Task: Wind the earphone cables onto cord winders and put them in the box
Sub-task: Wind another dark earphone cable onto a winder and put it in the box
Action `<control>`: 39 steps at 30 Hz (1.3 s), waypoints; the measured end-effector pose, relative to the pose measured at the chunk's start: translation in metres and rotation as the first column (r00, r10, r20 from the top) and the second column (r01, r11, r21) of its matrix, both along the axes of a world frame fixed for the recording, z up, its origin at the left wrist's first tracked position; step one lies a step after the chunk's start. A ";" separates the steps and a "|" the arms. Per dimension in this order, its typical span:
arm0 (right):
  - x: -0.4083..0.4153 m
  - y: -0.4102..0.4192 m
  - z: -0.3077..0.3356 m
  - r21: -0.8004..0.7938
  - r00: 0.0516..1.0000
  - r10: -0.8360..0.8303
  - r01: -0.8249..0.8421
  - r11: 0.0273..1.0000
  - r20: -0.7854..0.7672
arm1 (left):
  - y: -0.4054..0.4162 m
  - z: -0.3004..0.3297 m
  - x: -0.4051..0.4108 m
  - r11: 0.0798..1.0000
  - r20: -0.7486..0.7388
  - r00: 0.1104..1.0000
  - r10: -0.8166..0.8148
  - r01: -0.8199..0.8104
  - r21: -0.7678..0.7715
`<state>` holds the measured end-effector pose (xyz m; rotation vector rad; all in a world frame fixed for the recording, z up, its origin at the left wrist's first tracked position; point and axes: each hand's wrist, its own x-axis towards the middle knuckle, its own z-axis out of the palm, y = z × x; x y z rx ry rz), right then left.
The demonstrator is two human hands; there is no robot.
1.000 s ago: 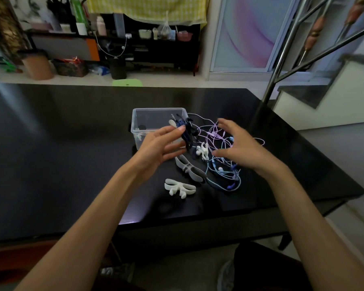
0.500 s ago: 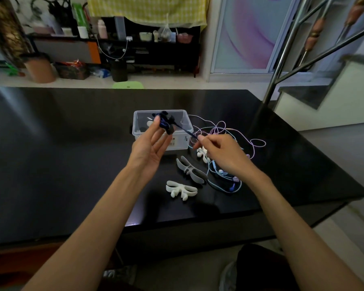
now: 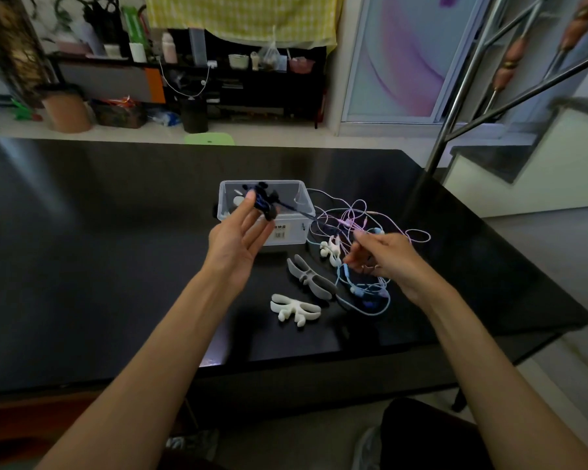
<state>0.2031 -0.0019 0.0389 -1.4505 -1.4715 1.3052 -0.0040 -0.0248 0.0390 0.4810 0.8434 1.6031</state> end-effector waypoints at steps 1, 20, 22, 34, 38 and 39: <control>0.000 0.000 -0.003 -0.082 1.000 -0.007 0.007 0.997 -0.009 | -0.001 0.002 0.000 0.999 0.005 0.999 -0.032 0.031 0.022; -0.016 -0.001 0.021 0.178 0.947 0.289 -0.263 0.948 -0.140 | -0.012 0.013 0.012 0.908 -0.073 0.905 -0.419 0.420 0.005; -0.017 0.000 0.021 0.126 0.942 0.309 -0.294 0.947 -0.128 | -0.013 0.014 0.012 0.912 -0.067 0.910 -0.408 0.410 0.004; -0.011 0.001 0.005 0.097 0.984 0.159 -0.166 0.981 0.075 | -0.007 0.006 0.009 0.972 -0.015 0.972 -0.235 0.235 0.010; -0.008 0.005 -0.008 0.271 0.865 -0.026 -0.128 0.954 0.502 | 0.000 -0.003 0.000 0.997 0.000 0.997 -0.073 0.073 -0.020; -0.007 0.006 -0.010 0.297 0.844 -0.055 -0.126 0.946 0.533 | 0.001 -0.003 -0.002 0.998 0.003 0.998 -0.060 0.060 -0.020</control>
